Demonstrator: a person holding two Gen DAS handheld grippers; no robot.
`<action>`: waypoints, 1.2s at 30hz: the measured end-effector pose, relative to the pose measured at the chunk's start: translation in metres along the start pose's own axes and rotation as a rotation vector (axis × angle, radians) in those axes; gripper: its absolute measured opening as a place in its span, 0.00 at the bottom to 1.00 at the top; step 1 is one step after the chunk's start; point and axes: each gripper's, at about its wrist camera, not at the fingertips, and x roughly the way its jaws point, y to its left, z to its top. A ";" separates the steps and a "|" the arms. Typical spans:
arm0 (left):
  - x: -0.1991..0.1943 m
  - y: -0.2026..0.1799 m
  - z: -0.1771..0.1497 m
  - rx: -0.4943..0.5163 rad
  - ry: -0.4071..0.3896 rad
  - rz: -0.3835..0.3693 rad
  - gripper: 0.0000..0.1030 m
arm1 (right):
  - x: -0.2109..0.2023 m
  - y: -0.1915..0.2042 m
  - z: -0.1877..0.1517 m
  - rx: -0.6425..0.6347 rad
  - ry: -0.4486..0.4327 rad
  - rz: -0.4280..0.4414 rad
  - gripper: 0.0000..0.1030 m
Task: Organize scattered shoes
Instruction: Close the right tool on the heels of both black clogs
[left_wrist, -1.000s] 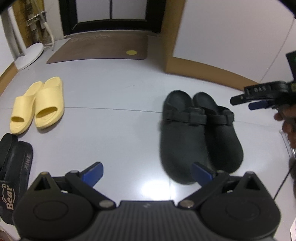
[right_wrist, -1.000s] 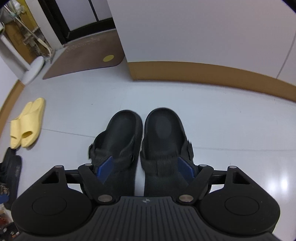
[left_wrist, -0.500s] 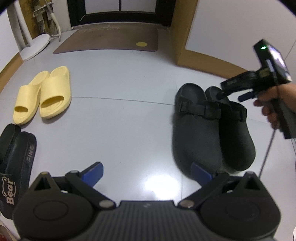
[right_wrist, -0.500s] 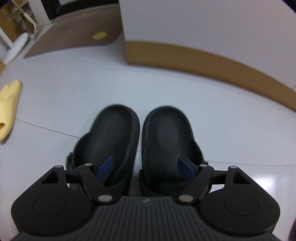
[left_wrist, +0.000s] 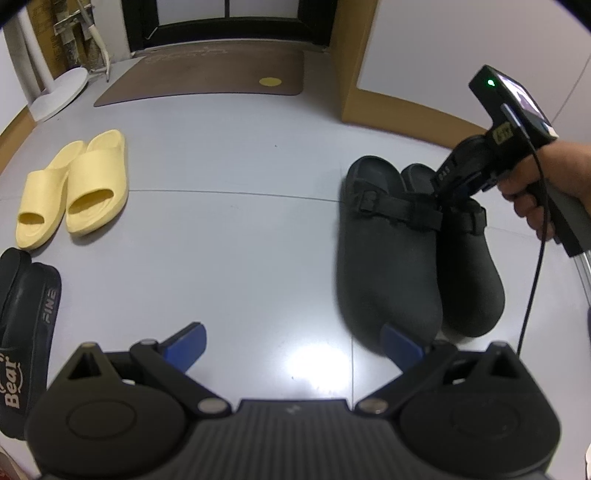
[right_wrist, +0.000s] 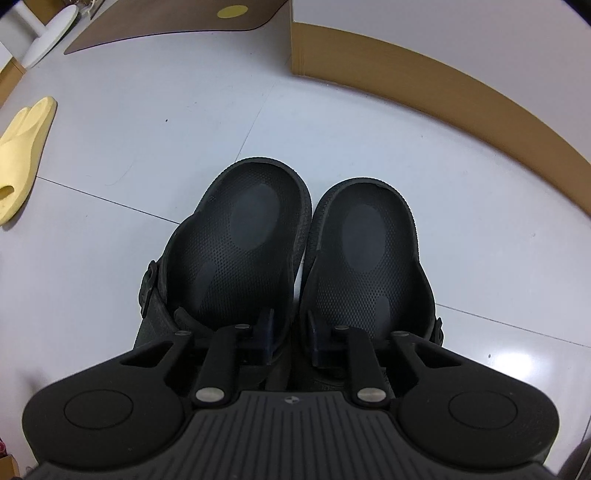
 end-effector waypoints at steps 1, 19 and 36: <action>0.000 0.000 0.001 -0.002 -0.001 -0.001 0.99 | -0.001 -0.001 -0.002 -0.005 0.004 0.002 0.19; 0.004 -0.002 -0.003 -0.015 0.002 -0.039 0.99 | -0.031 -0.010 -0.093 0.034 0.022 -0.043 0.18; 0.007 -0.051 -0.013 0.080 0.004 -0.127 0.99 | -0.056 -0.057 -0.186 0.179 0.046 -0.054 0.18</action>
